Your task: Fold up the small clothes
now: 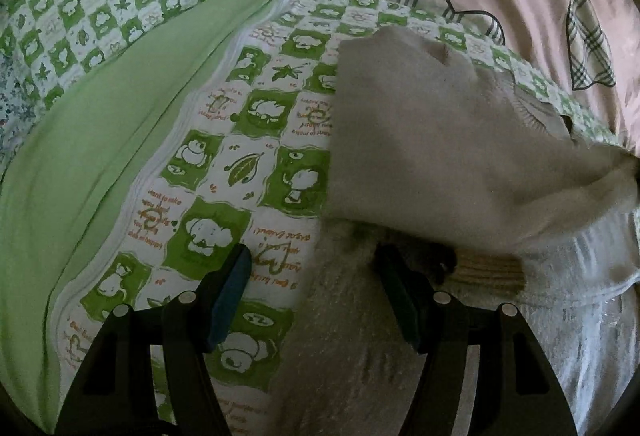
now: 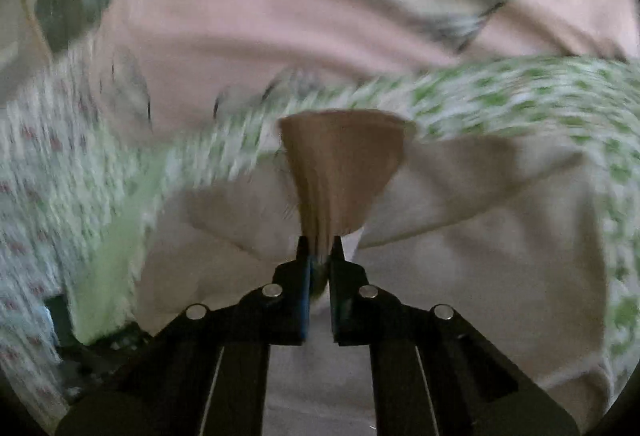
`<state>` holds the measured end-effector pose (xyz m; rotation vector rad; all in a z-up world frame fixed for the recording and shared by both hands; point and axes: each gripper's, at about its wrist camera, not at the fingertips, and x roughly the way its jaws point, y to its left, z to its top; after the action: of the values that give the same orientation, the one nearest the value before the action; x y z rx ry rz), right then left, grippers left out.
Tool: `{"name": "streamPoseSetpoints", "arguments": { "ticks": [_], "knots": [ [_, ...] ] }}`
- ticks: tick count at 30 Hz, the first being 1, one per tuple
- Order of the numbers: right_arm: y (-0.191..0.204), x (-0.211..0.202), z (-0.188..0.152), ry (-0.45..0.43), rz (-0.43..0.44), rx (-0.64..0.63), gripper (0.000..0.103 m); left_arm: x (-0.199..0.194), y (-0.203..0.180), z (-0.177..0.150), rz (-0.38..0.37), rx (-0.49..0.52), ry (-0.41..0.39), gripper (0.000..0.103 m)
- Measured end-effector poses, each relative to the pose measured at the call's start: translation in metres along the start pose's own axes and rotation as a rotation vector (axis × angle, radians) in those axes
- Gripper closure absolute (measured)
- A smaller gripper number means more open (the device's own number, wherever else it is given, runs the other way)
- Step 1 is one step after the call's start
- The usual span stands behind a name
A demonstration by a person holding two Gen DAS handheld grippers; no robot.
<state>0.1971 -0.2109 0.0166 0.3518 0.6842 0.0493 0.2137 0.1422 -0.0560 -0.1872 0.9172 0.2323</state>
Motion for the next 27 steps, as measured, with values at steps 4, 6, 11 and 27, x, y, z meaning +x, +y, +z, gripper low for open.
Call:
{"name": "streamPoseSetpoints", "arguments": {
  "ticks": [4,6,11,27],
  "knots": [
    [-0.064,-0.008,-0.028,0.108,-0.091,0.131,0.095,0.000,0.002,-0.001,-0.005,0.001,-0.001,0.036],
    [-0.089,-0.014,-0.038,0.141,-0.110,0.203,0.094,0.001,0.004,-0.001,-0.012,-0.007,0.001,0.036],
    [-0.107,-0.040,-0.033,0.101,-0.084,0.249,0.083,0.001,0.006,-0.001,-0.013,-0.016,0.001,0.035],
    [-0.048,-0.038,0.002,0.006,0.006,0.064,0.092,-0.002,0.019,0.000,-0.025,-0.080,-0.032,0.036]
  ]
}}
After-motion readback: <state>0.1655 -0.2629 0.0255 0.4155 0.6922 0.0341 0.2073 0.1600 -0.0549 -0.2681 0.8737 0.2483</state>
